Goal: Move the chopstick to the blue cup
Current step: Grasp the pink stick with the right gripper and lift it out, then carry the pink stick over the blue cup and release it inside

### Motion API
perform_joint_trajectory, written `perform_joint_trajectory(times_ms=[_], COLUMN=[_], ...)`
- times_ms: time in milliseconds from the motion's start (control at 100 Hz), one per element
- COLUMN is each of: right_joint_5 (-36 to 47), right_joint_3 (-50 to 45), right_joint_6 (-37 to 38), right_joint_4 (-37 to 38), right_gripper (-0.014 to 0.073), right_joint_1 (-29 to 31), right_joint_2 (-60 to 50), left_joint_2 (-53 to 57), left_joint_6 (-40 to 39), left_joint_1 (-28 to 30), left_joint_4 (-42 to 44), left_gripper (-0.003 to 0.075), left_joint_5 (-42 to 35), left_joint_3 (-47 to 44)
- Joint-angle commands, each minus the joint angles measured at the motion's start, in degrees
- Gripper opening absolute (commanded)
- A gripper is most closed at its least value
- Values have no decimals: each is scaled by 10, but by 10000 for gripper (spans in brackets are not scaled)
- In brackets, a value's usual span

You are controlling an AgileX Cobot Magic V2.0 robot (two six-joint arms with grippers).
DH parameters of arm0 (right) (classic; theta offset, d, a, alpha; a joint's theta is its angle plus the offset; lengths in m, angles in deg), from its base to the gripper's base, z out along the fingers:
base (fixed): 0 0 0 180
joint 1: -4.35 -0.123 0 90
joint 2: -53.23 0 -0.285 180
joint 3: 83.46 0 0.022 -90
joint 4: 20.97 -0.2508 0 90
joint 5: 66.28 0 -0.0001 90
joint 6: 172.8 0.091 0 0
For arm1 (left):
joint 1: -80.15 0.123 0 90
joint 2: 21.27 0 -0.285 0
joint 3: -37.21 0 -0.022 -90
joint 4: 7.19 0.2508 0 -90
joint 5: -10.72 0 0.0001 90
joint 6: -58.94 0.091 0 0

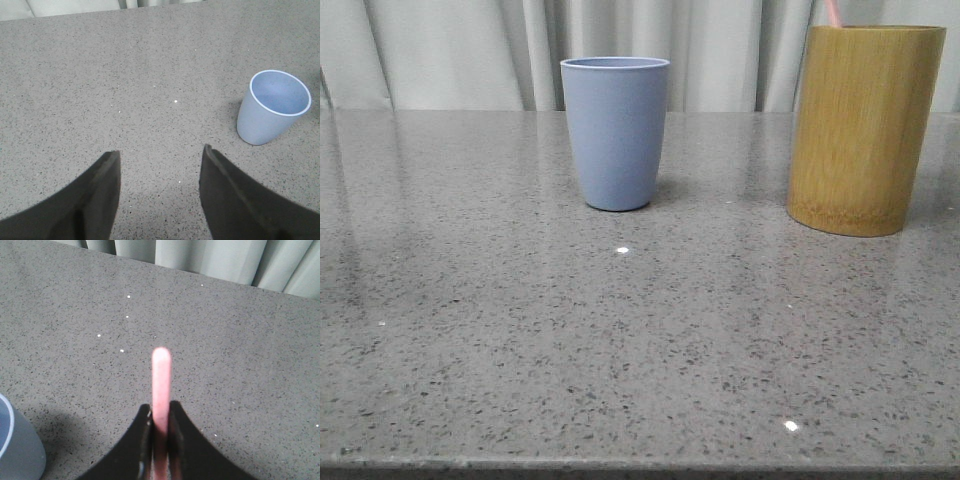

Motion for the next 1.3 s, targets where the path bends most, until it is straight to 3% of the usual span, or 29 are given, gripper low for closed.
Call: perform_joint_trajectory(times_ms=[0, 160, 600, 1060, 1290], right_joint_5=[48, 58, 62, 157, 131], right_joint_3=[22, 22, 22, 22, 52], right_joint_6=[-5, -5, -5, -5, -5], right_joint_4=[6, 7, 11, 33, 40], right_gripper=[-1, -71, -69, -69, -69], right_joint_1=[2, 2, 2, -12, -28], right_joint_2=[-19, -25, -98, -145, -145], left_joint_2=[5, 5, 5, 5, 5], left_joint_6=[-6, -6, -6, -6, -6], left_joint_1=[-4, -4, -4, -4, -4], left_joint_4=[7, 7, 7, 7, 7], left_gripper=[358, 358, 358, 358, 358], left_joint_5=[-43, -43, -44, -45, -45], left_joint_3=[15, 15, 15, 15, 15])
